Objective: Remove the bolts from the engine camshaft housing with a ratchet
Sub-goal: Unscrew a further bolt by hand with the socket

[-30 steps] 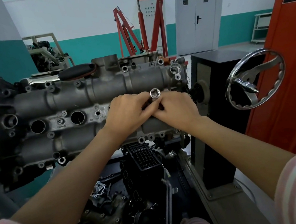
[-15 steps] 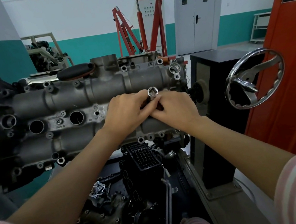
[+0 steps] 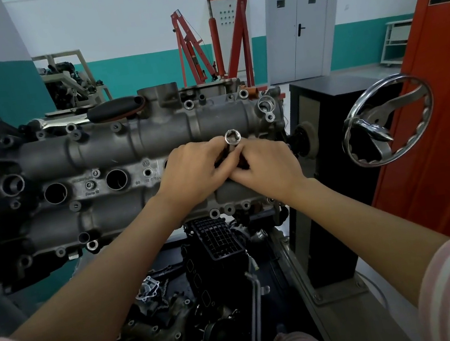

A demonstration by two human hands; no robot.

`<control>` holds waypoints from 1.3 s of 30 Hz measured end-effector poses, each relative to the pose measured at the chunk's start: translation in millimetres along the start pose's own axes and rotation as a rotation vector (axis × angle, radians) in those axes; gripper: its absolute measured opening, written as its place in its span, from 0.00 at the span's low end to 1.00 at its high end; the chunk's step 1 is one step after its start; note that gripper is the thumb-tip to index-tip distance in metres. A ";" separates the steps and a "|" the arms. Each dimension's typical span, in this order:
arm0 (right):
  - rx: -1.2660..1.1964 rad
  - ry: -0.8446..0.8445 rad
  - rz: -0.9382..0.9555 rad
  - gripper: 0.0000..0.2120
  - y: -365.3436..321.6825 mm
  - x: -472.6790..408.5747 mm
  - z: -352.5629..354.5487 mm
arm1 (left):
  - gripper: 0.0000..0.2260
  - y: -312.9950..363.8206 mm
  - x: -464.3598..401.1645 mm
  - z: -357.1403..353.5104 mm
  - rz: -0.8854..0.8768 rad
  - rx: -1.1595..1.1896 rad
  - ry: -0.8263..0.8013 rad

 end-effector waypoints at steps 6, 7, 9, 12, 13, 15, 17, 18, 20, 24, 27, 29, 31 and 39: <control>-0.018 0.027 0.029 0.11 -0.7 2.4 0.4 | 0.27 -0.2 -0.3 -1.8 0.009 0.016 -0.041; -0.016 0.019 0.023 0.12 -0.5 2.1 0.0 | 0.26 1.3 0.0 -0.5 0.004 0.016 -0.035; -0.023 0.007 0.012 0.17 -0.5 1.3 0.2 | 0.23 2.8 0.3 0.7 -0.002 0.036 -0.031; -0.042 0.019 0.009 0.22 -0.3 1.0 1.3 | 0.21 3.6 -0.1 -0.7 -0.005 0.040 -0.037; -0.037 0.019 0.006 0.22 0.6 0.5 0.8 | 0.22 3.1 -0.1 -0.9 -0.002 0.032 -0.035; -0.025 0.017 0.002 0.18 1.7 0.0 -0.4 | 0.23 0.9 0.3 -1.0 0.005 0.017 -0.025; -0.047 0.030 0.013 0.13 -0.2 1.6 1.2 | 0.23 -1.5 0.4 -1.0 0.012 0.022 -0.023; -0.070 0.053 0.028 0.11 -1.7 2.9 3.2 | 0.24 -2.2 0.3 -1.5 0.013 0.026 -0.031; -0.084 0.100 0.055 0.09 -4.2 5.2 7.3 | 0.27 -1.2 0.2 -2.4 0.004 0.021 -0.048; -0.031 0.032 0.012 0.13 0.6 2.2 0.2 | 0.27 3.1 0.6 -0.3 -0.008 0.028 -0.044; -0.031 0.025 0.011 0.20 0.2 1.0 0.6 | 0.22 3.8 0.7 1.7 -0.012 0.042 -0.025; -0.032 0.024 0.009 0.21 0.7 0.5 0.9 | 0.21 3.7 0.7 1.1 -0.016 0.043 -0.020; -0.017 0.020 0.004 0.17 1.7 0.7 0.4 | 0.24 2.7 1.0 -0.1 -0.009 0.046 -0.020; -0.017 0.040 0.034 0.10 -2.9 3.8 2.8 | 0.28 3.2 0.6 -1.2 -0.024 0.022 -0.041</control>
Point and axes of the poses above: each hand's wrist, its own x-axis away from the middle knuckle, its own z-axis out of the back of the hand, y = z × x, the point moved 8 cm from there along -x, towards the middle knuckle, and after that the axes turned 6 degrees about -y, right-handed, at the moved point
